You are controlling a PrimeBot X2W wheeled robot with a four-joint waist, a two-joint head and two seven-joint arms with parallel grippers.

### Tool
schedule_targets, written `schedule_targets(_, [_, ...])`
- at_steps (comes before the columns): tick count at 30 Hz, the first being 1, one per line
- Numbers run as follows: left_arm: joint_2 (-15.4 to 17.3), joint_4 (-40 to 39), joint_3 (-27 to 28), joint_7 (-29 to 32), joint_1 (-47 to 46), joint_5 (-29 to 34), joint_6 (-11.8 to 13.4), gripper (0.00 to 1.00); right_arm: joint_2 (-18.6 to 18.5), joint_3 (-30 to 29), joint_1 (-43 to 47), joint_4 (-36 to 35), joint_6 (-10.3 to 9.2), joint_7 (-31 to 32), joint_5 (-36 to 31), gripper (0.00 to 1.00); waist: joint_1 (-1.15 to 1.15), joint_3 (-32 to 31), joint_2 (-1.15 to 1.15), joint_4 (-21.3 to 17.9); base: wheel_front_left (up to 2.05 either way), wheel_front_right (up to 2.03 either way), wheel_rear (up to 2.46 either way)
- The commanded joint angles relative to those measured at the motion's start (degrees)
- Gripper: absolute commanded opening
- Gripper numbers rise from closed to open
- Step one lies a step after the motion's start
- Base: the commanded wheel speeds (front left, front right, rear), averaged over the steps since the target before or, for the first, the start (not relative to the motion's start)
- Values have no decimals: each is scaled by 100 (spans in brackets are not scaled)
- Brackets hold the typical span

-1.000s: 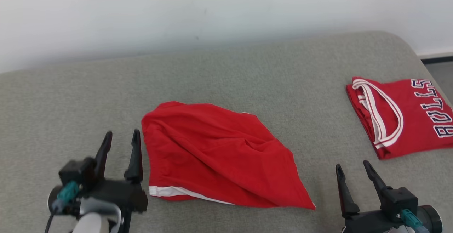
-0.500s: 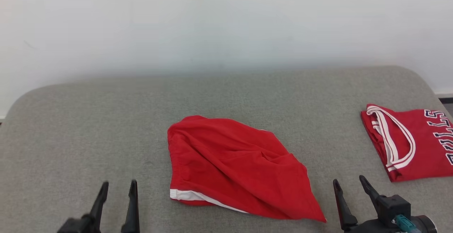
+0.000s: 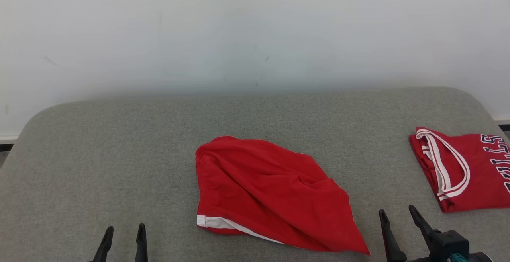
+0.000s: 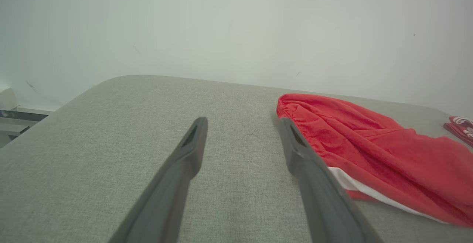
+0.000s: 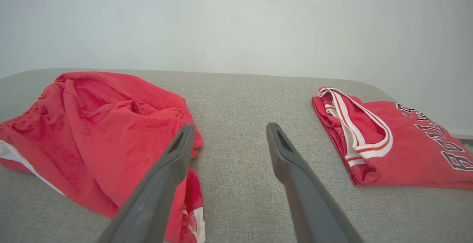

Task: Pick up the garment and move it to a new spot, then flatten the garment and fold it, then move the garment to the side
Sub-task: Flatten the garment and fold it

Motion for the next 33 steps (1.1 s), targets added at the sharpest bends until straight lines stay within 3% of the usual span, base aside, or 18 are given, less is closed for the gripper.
schedule_targets(1, [-15,-58,10,2,64,25,26,100,-30,-32,77,-60,-17,-42,42,100,1,11,0,-18,0,0,0])
schedule_targets(9, [-31,-85,-75,2,103,-14,35,100,-2,-33,133,-192,-18,33,52,100,1,70,0,-81,0,0,0])
schedule_targets(16, [-34,610,-605,81,-241,-61,-44,100,-242,229,252,-134,-17,339,146,100,1,120,0,-83,0,0,0])
schedule_targets(24, [-37,1828,-976,336,-1103,-234,-62,100,-572,980,110,214,-18,760,388,100,1,337,0,-270,0,0,0])
schedule_targets(33, [-37,2807,-1123,337,-1867,-397,45,100,-850,1920,-588,950,-18,737,479,100,1,685,0,-390,0,0,0])
